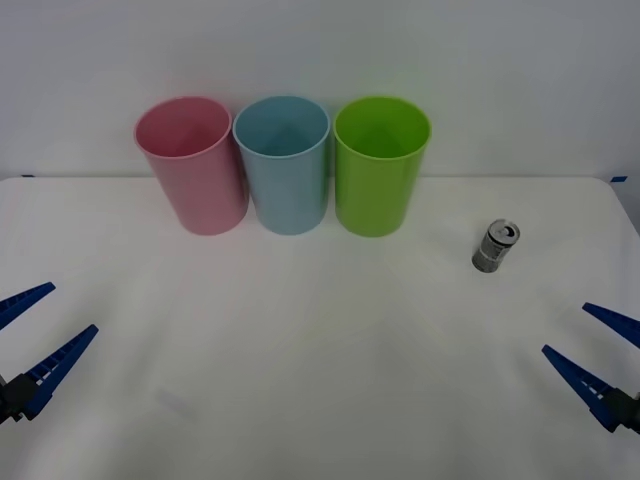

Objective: Grasp the object on the table and drop it into the matching bin: aluminum can to the light blue bin, PET bottle to the pink bin.

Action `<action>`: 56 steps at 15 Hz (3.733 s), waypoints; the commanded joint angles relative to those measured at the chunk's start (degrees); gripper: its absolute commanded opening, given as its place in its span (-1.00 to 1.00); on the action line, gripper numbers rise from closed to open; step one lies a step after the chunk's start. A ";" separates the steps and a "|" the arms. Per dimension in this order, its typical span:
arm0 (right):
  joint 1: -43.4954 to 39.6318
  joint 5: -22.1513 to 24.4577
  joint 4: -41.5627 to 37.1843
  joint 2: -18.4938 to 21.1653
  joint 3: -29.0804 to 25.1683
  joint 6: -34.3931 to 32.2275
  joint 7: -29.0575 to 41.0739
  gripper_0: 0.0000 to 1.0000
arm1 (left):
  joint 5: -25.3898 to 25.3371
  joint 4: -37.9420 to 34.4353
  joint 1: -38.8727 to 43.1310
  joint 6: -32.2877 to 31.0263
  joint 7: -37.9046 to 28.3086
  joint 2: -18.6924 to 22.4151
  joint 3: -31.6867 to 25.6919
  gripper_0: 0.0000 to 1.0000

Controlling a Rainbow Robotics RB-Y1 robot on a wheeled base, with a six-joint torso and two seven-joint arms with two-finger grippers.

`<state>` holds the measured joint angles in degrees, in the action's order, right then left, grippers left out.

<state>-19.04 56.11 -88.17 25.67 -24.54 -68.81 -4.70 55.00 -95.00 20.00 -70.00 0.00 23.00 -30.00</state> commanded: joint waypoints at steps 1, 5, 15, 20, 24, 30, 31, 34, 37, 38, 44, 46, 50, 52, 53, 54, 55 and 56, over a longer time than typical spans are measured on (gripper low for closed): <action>1.46 0.32 2.48 -0.01 1.60 2.19 -2.07 1.00 | 0.00 0.00 0.00 0.00 0.00 0.00 0.00 1.00; 2.69 0.40 3.79 -0.01 4.94 9.66 -8.57 1.00 | 0.00 0.00 0.00 0.00 0.00 0.00 0.00 1.00; 10.96 1.81 11.53 -2.21 10.92 20.82 -8.57 1.00 | 0.00 0.00 0.00 0.00 0.00 0.00 0.00 1.00; 14.03 4.71 11.71 -6.16 10.92 27.94 -8.75 1.00 | 0.00 0.00 0.00 0.00 0.00 0.00 0.00 1.00; 16.40 6.03 12.32 -8.01 11.27 31.72 -8.75 1.00 | 0.00 0.00 0.00 0.00 0.00 0.00 0.00 1.00; 21.85 6.03 17.51 -8.89 12.33 35.06 -9.45 1.00 | 0.00 0.00 0.00 0.00 0.00 0.00 0.00 1.00; 22.47 6.03 17.95 -9.33 12.42 35.77 -9.45 1.00 | 0.00 0.00 0.00 0.00 0.00 0.00 0.00 1.00; 25.81 6.12 21.72 -10.12 11.98 36.64 -10.15 1.00 | 0.00 0.00 0.00 0.00 0.00 0.00 0.00 1.00; 28.27 6.29 23.48 -11.17 11.98 38.84 -10.68 1.00 | 0.00 0.00 0.00 0.00 0.00 0.00 0.00 1.00; 28.80 6.64 23.66 -11.61 11.89 39.72 -10.86 1.00 | 0.00 0.00 0.00 0.00 0.00 0.00 0.00 1.00; 32.93 6.91 28.05 -12.40 11.80 41.48 -12.53 1.00 | 0.00 0.00 0.00 0.00 0.00 0.00 0.00 1.00; 33.89 6.91 29.46 -12.40 11.89 41.57 -13.05 1.00 | 0.00 0.00 0.00 0.00 0.00 0.00 0.00 1.00; 34.07 6.91 29.55 -12.40 12.24 42.36 -13.40 1.00 | 0.00 0.00 0.00 0.00 0.00 0.00 0.00 1.00; 34.07 6.91 29.55 -12.40 12.33 42.53 -13.58 1.00 | 0.00 0.00 0.00 0.00 0.00 0.00 0.00 1.00; 34.07 6.91 29.55 -12.40 12.33 42.45 -13.58 0.82 | 0.00 0.00 0.00 0.00 0.00 0.00 0.00 1.00; 34.07 6.91 29.55 -12.40 12.33 42.45 -13.58 -0.32 | 0.00 0.00 0.00 0.00 0.00 0.00 0.00 1.00; 34.16 6.91 29.55 -12.40 12.42 42.45 -13.76 -0.96 | 0.00 0.00 0.00 0.00 0.00 0.00 0.00 1.00; 34.16 6.82 29.55 -12.40 12.42 42.45 -13.84 -1.00 | 0.00 0.00 0.00 0.00 0.00 0.00 0.00 1.00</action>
<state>15.11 63.01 -58.61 13.26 -12.14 -26.34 -18.46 55.00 -95.00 20.00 -70.00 0.00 23.00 -30.00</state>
